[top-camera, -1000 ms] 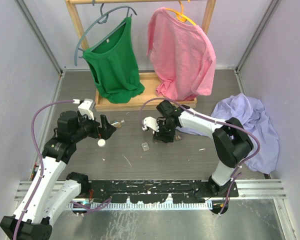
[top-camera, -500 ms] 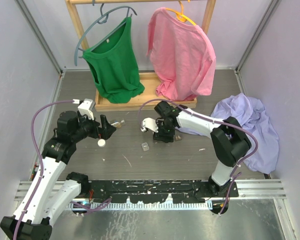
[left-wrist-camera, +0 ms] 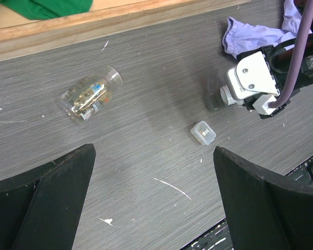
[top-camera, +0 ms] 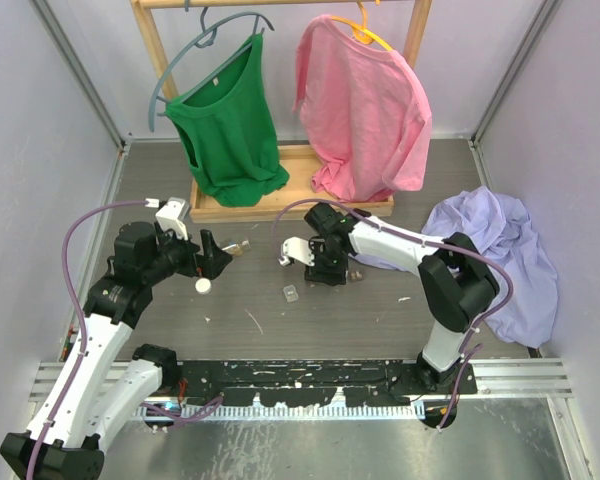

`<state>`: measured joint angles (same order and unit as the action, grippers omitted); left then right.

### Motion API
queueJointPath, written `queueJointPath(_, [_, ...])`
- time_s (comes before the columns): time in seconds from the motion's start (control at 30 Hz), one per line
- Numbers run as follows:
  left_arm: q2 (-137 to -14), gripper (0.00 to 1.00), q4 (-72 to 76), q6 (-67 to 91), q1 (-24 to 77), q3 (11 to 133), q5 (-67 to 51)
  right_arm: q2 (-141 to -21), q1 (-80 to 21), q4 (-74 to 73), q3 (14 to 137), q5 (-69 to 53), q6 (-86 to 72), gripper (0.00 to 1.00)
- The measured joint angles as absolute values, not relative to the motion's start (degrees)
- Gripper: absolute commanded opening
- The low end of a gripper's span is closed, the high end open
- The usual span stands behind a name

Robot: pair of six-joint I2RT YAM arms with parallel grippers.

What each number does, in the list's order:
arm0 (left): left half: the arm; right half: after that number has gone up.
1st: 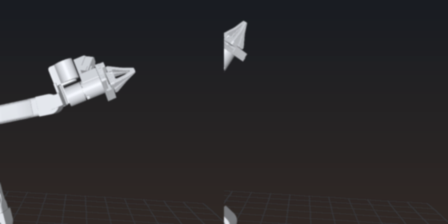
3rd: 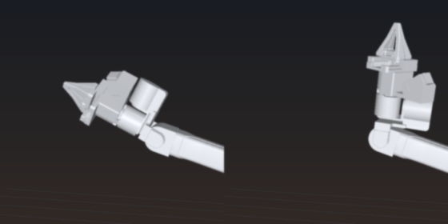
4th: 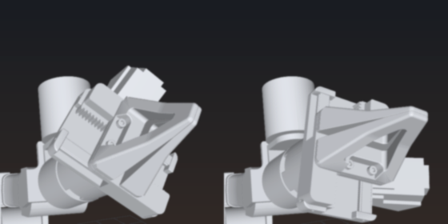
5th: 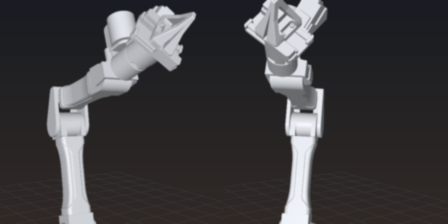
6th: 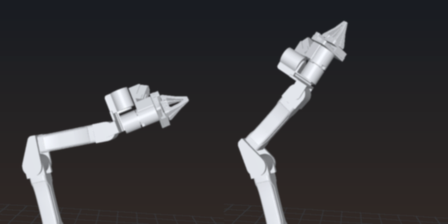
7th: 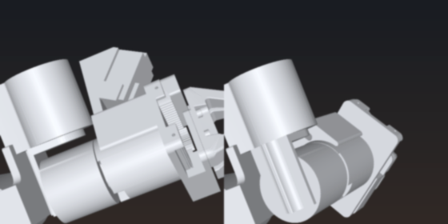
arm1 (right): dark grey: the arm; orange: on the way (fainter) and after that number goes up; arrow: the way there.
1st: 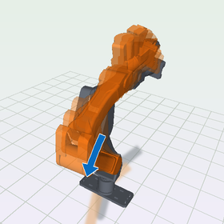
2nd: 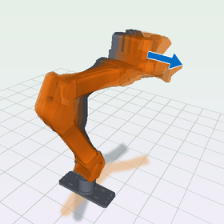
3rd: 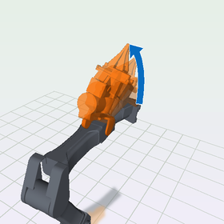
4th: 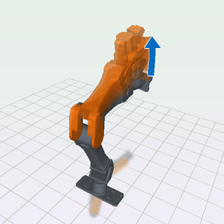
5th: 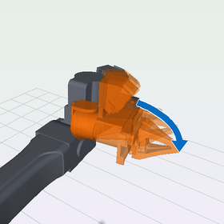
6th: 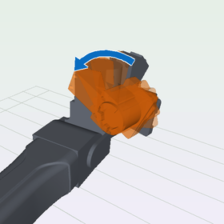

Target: Sort the pills into containers

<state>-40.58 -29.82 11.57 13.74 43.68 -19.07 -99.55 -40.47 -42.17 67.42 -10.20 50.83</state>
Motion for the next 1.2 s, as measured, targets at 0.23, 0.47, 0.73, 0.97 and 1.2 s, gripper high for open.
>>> queueJointPath(0.23, [-40.58,0.98,-29.82,11.57,13.74,43.68,-19.07,-100.79,-40.77,-43.4,68.95,-9.3,50.92,0.01])
queueJointPath(0.47, [-40.58,0.98,-29.82,11.57,13.74,43.68,-19.07,-101.6,-41.21,-44.58,70.26,-8.95,50.96,0.01])
queueJointPath(0.73, [-40.58,0.98,-29.82,11.57,13.74,43.68,-19.07,-102.69,-41.54,-45.91,71.11,-8.56,51.0,0.01])
queueJointPath(0.97, [-40.56,0.98,-29.82,11.57,13.74,43.68,-19.07,-102.8,-41.87,-47.22,72.23,-8.21,51.03,0.01])
queueJointPath(1.2, [-40.29,0.98,-29.82,11.57,13.74,43.68,-19.07,-103.44,-42.39,-48.49,73.1,-7.73,51.13,0.01])
